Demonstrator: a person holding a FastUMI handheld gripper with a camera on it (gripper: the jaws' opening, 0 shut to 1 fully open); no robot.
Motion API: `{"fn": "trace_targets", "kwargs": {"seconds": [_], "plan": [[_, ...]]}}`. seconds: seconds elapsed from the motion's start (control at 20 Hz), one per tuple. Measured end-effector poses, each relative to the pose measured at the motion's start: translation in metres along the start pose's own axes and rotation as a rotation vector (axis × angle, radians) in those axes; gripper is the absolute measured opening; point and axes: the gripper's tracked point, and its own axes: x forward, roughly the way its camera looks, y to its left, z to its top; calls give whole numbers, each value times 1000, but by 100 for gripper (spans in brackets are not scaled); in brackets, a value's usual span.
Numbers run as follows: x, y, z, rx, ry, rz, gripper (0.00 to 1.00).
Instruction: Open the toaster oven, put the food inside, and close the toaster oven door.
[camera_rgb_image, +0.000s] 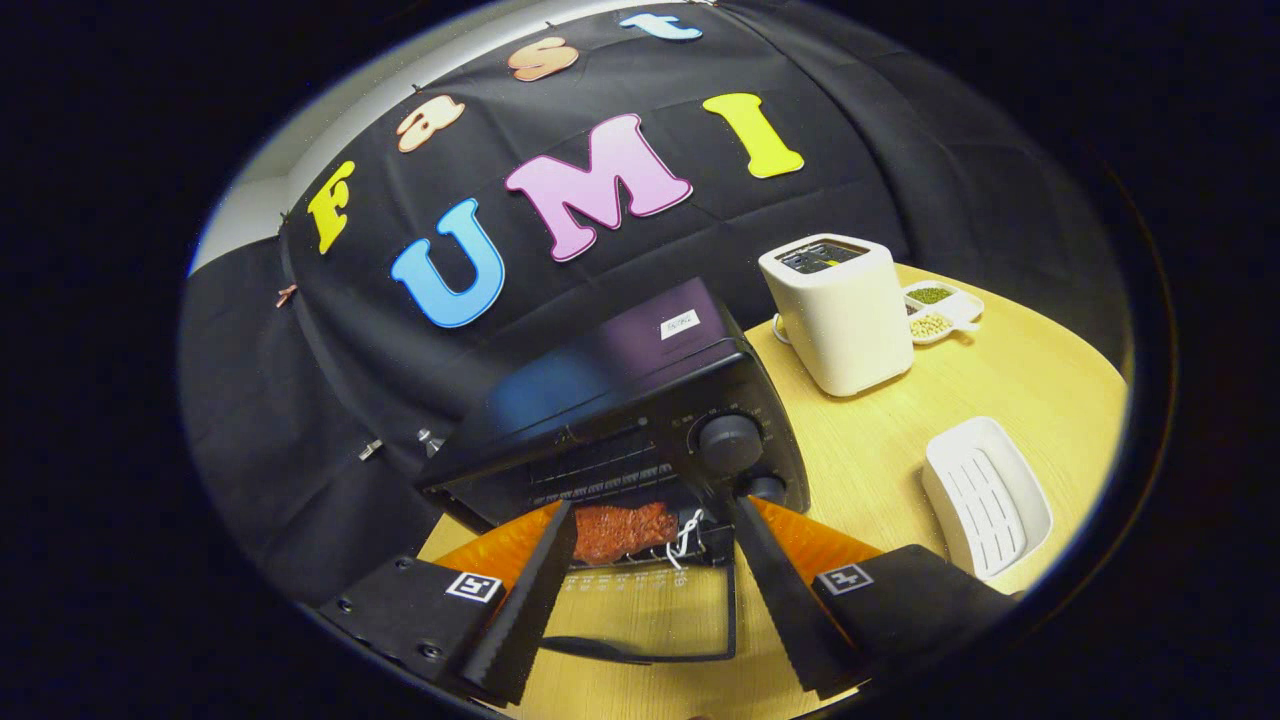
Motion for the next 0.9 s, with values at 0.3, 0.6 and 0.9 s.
{"fn": "trace_targets", "kwargs": {"seconds": [0.3,0.6,0.9], "plan": [[-48,21,-12,51,37,18,98],[-102,28,-46,1,111,6,98],[-111,60,-111,-45,290,41,98]]}}
